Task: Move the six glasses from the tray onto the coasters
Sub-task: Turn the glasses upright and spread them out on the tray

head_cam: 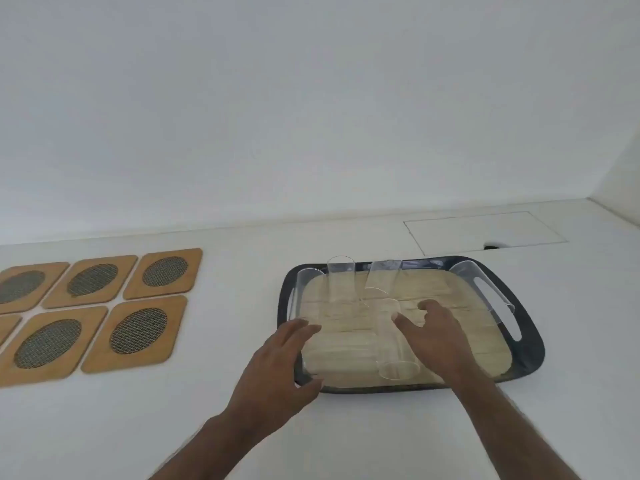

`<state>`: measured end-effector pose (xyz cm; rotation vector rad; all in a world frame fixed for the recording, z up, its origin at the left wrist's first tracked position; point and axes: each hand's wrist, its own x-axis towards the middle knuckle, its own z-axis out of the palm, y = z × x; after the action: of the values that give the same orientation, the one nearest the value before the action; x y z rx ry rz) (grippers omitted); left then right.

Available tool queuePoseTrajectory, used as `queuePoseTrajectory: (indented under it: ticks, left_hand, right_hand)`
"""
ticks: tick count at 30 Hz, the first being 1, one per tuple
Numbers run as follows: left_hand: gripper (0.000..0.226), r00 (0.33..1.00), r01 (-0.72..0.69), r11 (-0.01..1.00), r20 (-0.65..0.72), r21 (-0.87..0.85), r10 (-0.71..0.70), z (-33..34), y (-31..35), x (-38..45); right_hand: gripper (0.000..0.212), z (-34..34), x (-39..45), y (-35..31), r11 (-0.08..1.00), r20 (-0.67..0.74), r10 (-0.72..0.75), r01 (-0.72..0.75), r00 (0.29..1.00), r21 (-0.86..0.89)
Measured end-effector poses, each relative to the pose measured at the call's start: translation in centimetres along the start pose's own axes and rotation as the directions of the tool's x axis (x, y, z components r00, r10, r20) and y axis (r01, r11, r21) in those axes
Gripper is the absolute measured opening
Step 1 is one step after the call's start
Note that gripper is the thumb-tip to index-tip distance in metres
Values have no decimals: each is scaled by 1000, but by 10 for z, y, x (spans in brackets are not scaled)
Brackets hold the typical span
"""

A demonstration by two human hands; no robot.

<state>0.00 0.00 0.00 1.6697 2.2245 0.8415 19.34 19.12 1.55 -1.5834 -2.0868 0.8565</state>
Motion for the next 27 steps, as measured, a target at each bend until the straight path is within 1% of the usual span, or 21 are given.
queuePoseTrajectory:
  ticks: [2, 4, 8, 13, 16, 22, 24, 27]
  left_hand:
    - [74, 998, -52, 996, 32, 72, 50, 5, 4, 7]
    - [74, 997, -66, 989, 54, 130, 60, 11, 6, 13]
    - [72, 994, -59, 970, 102, 237, 35, 19, 8, 24]
    - [73, 990, -27, 956, 139, 292, -14, 26, 7, 31]
    - [75, 988, 5, 952, 145, 307, -52, 32, 7, 34]
    - [77, 985, 35, 946, 147, 323, -86, 38, 5, 40]
    - [77, 985, 29, 945, 153, 326, -83, 36, 3, 41]
    - [78, 988, 8, 953, 143, 304, -54, 35, 2, 38]
  right_hand:
    - [74, 3, 3, 2, 997, 60, 67, -70, 996, 42]
    - [79, 5, 4, 1, 992, 126, 98, -108, 987, 70]
    - [83, 12, 8, 0, 984, 178, 143, -160, 974, 83]
    - [80, 20, 11, 1, 971, 212, 163, -194, 964, 136]
    - [75, 21, 12, 0, 967, 219, 172, -207, 960, 150]
    - [55, 19, 17, 2, 964, 216, 165, -203, 962, 169]
    - [55, 16, 19, 4, 936, 235, 193, -251, 953, 248]
    - [52, 6, 22, 11, 820, 303, 235, -356, 923, 448]
